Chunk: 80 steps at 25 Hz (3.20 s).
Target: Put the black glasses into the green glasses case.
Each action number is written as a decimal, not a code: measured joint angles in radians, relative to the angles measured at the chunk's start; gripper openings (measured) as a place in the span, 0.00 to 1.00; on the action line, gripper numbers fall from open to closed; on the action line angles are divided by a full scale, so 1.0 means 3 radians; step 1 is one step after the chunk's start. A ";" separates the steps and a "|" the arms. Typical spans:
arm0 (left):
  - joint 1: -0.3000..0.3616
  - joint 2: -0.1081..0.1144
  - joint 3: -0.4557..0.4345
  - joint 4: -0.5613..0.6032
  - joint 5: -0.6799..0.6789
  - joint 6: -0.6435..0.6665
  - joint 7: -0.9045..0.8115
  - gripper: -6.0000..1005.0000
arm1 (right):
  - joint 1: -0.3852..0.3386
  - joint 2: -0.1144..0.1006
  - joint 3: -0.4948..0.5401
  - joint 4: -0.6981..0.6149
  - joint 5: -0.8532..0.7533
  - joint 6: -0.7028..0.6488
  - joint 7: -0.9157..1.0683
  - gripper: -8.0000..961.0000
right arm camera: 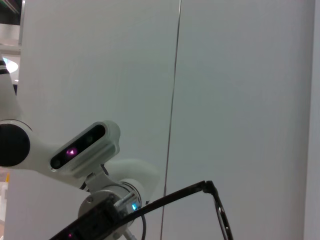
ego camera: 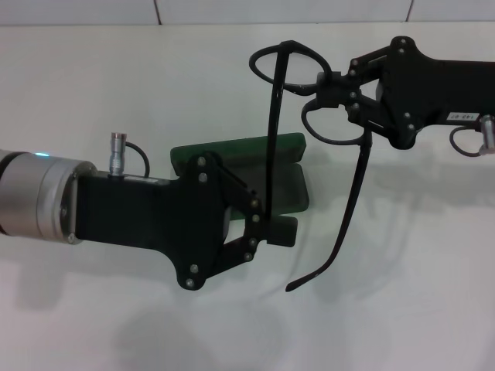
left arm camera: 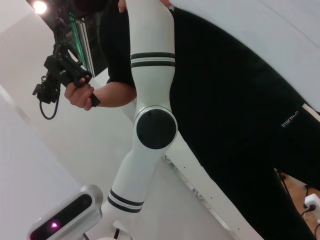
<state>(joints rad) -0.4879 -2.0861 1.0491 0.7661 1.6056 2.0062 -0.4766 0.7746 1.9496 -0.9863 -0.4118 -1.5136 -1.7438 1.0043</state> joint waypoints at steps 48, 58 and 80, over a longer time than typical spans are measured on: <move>-0.0123 -0.0013 -0.0109 -0.0424 -0.0567 -0.0393 -0.0371 0.02 | -0.0179 0.0107 0.0353 0.0026 0.0172 0.0081 -0.0040 0.07; -0.0093 -0.0004 -0.0128 -0.0581 -0.0849 -0.0437 -0.0436 0.02 | -0.0230 0.0120 0.0349 0.0006 0.0163 0.0199 -0.0057 0.07; 0.0164 0.0120 -0.0107 -0.0882 -0.0456 -0.0833 -0.0764 0.02 | -0.0363 0.0089 0.0310 -0.0013 -0.0212 0.0516 -0.0519 0.07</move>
<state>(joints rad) -0.4388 -2.0500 1.0170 0.5016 1.4689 1.7563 -0.7059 0.6657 1.9762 -0.8932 -0.4157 -1.5773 -1.5890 0.8486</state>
